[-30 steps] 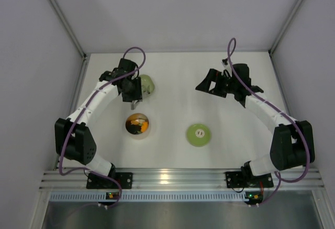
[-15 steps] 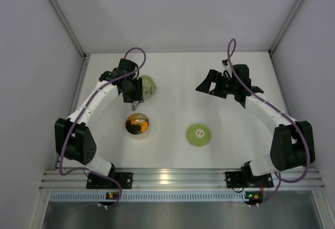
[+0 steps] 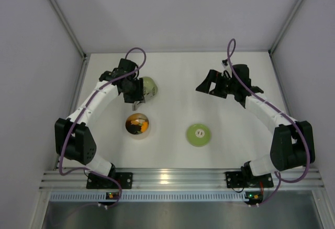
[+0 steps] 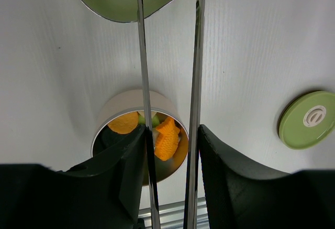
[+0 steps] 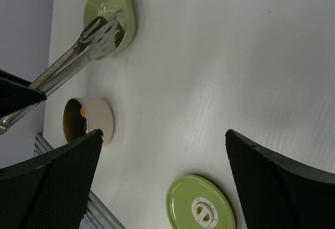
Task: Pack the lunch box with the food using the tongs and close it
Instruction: Pick up the fake food from the plate.
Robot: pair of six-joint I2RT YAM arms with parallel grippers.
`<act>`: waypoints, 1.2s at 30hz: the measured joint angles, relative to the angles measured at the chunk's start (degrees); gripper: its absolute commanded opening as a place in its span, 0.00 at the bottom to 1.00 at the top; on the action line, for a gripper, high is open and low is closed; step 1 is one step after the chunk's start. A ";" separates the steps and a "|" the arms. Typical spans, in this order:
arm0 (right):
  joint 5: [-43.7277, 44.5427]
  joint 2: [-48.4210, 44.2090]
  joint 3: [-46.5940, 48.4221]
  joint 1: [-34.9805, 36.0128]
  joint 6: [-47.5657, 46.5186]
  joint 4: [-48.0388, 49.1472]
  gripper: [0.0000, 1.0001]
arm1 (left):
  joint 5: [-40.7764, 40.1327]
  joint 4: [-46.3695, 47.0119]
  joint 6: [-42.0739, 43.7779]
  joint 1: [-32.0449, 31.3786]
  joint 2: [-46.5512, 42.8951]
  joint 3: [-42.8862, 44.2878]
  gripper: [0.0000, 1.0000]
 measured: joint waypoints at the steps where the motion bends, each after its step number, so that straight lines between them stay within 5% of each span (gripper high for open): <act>1: 0.00 0.00 0.00 0.00 0.00 -0.02 0.99 | 0.28 0.02 0.00 0.00 0.00 0.00 0.48; 22: 0.02 0.00 0.00 0.00 -0.02 -0.11 0.99 | 0.87 0.04 0.00 0.11 0.90 -0.33 0.47; 36: 0.02 0.00 0.00 0.00 -0.02 -0.11 1.00 | -0.26 0.07 -0.24 0.11 1.03 -0.55 0.32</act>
